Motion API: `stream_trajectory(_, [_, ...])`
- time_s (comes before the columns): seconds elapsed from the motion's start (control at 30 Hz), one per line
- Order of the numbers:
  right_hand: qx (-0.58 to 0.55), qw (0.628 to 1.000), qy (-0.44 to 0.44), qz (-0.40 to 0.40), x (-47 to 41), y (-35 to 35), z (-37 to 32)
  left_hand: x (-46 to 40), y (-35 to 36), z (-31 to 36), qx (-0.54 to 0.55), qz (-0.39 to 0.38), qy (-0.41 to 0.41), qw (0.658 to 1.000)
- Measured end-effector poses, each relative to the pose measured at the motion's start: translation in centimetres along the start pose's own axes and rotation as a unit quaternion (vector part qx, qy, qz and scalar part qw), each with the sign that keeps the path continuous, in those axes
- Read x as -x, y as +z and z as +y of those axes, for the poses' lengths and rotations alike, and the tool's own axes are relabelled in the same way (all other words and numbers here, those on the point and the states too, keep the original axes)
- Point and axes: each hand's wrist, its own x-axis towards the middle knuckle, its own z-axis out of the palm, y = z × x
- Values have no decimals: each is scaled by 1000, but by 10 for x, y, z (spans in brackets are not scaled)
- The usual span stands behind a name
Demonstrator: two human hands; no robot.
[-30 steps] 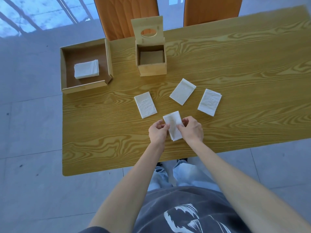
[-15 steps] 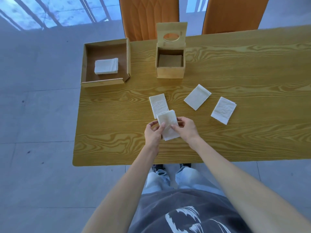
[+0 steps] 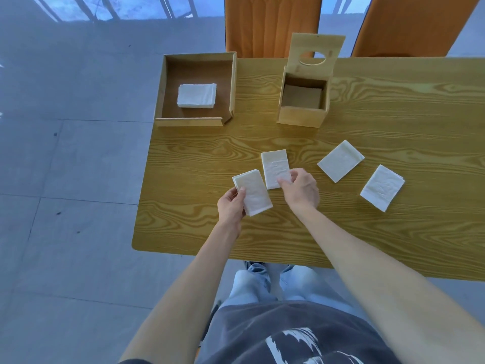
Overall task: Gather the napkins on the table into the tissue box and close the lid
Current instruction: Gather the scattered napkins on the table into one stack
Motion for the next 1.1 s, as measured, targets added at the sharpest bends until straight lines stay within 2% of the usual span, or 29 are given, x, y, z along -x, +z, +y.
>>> stream_trajectory(0.17, [74,997,30,1,-7,4,-10,-8,1,1,-14,4,6,1000])
stream_trajectory(0.37, [56,997,59,0,-11,7,-8,-11,2,-1,-37,41,22,998])
stream_trajectory(0.47, [-15,999,45,14,-14,6,-1,-11,4,0,-45,69,27,996])
stream_trajectory(0.57, [-163,986,23,13,-17,0,7,-11,8,-1,-57,74,33,995])
stream_trajectory(0.67, [-326,944,47,-36,-13,-14,13,-11,14,-1,-46,60,24,997])
stream_trajectory(0.73, [-387,916,54,-96,-8,-22,18,-10,18,-3,-39,46,19,998])
stream_trajectory(0.83, [-404,896,45,-178,0,-27,29,-8,25,-6,-40,21,13,999])
stream_trajectory(0.9, [-404,890,46,-204,4,-26,37,-6,30,-7,-44,3,2,999])
stream_trajectory(1.1, [-390,895,68,-208,7,-20,55,1,43,-10,-53,-38,-16,998])
